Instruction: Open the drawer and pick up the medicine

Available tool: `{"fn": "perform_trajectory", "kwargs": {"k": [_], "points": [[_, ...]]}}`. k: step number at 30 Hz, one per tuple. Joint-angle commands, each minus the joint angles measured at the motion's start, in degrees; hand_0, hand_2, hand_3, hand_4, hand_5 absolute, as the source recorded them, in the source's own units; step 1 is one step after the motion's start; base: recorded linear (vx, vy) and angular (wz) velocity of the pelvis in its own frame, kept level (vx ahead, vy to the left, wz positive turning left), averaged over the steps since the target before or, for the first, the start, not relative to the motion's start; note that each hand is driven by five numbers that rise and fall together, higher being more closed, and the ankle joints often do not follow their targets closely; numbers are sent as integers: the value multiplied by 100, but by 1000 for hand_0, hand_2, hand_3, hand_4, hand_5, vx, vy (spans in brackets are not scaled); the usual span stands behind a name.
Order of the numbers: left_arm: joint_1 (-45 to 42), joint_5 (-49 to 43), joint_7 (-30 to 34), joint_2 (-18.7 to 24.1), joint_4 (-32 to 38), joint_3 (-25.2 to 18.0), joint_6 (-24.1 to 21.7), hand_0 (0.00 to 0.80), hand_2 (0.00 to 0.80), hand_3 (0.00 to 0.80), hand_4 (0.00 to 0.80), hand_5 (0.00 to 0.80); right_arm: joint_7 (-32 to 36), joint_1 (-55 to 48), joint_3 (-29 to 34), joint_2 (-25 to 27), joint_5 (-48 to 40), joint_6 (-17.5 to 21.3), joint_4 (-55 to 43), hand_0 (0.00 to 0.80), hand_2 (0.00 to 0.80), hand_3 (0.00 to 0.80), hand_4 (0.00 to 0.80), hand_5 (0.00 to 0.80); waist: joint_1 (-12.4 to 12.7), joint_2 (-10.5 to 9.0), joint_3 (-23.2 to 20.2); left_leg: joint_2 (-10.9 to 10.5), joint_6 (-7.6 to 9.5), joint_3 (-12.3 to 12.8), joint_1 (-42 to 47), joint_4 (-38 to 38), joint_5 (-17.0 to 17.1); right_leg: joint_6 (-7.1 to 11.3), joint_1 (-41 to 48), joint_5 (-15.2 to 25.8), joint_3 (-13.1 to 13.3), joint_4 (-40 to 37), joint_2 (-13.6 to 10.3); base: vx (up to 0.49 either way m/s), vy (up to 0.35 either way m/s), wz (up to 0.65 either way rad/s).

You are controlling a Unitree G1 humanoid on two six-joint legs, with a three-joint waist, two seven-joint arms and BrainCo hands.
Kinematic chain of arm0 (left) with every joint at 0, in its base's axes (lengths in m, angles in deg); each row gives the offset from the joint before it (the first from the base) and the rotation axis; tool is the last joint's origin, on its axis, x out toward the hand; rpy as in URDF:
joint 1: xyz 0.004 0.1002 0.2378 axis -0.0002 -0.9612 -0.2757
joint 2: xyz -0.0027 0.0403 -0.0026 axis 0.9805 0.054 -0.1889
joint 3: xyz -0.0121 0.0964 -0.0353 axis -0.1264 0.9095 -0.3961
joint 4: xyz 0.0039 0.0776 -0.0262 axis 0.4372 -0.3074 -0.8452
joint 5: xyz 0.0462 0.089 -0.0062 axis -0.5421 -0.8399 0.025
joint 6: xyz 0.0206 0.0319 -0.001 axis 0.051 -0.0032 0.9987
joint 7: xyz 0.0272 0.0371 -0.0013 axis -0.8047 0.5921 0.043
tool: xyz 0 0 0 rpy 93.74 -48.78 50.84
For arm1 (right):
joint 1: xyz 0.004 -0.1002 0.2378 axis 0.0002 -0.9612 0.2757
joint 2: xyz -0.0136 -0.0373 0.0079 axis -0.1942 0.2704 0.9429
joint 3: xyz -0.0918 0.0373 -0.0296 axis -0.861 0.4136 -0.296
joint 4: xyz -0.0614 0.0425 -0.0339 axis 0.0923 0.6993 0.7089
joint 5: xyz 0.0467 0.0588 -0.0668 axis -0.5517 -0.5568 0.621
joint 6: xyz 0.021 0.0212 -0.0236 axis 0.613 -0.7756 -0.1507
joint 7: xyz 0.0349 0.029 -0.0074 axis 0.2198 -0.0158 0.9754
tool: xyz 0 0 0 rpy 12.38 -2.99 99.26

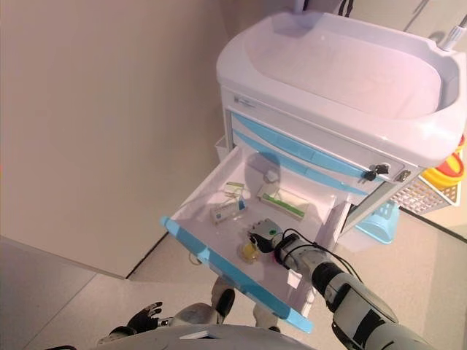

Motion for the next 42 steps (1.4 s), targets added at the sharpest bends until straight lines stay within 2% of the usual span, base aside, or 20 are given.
{"fn": "perform_trajectory", "kwargs": {"k": [1,9,10,11,12,17,24,36,39,42], "points": [[160,-163,55,-26,-124,372,-100,0,0,0,0,0,-97,172,-150,-90,-17,57,-159,800,800,800,800,800,151,-97,81,-193,62,-19,125,68,-566,332,-90,-14,27,392,-300,0,0,0],[185,-171,50,-39,-163,390,-114,0,0,0,0,0,-110,132,-126,-97,40,52,-93,800,800,800,800,800,136,-122,90,-182,60,1,136,59,-570,343,-89,4,37,377,-299,0,0,0],[190,-169,56,-35,-165,387,-115,0,0,0,0,0,-95,133,-122,-94,64,45,-79,552,552,552,552,552,135,-125,89,-182,62,5,135,59,-571,342,-95,5,41,379,-299,0,0,0],[196,-177,53,-39,-165,383,-112,0,0,0,0,0,-81,123,-123,-96,99,30,-73,47,47,47,47,47,133,-130,90,-182,62,10,136,60,-573,343,-93,5,45,378,-298,0,0,0],[202,-174,46,-41,-166,383,-108,0,0,0,0,0,-49,123,-124,-89,141,21,-67,0,0,0,0,0,131,-135,95,-179,62,14,140,59,-576,344,-89,5,47,376,-297,0,0,0],[205,-203,35,-34,-163,383,-96,0,0,0,0,0,-1,112,-178,-66,444,19,19,0,0,0,0,0,152,-162,84,-177,57,13,159,50,-574,350,-70,13,45,362,-290,0,0,0],[225,-198,34,-20,-110,426,-39,0,0,0,0,0,34,182,-266,-71,400,54,9,0,0,0,0,0,191,-169,90,-180,58,-21,155,51,-559,348,-62,15,26,363,-285,0,0,0],[172,-233,54,-24,-69,401,-22,0,0,0,0,0,-142,127,-265,-94,267,456,-155,0,0,0,0,0,207,-159,63,-186,54,-53,159,46,-544,358,-37,19,7,346,-291,0,0,0],[181,-233,83,-13,-79,395,-21,0,0,0,0,0,-172,119,-268,-126,204,397,-166,0,0,0,0,0,212,-151,56,-186,57,-64,150,47,-541,352,-49,13,0,356,-289,0,0,0],[186,-217,67,-24,-88,420,-39,0,0,0,0,0,-355,110,-233,-159,130,107,-164,0,0,0,0,0,211,-142,71,-182,58,-71,155,50,-544,352,-51,11,-14,371,-294,0,0,0]]}}
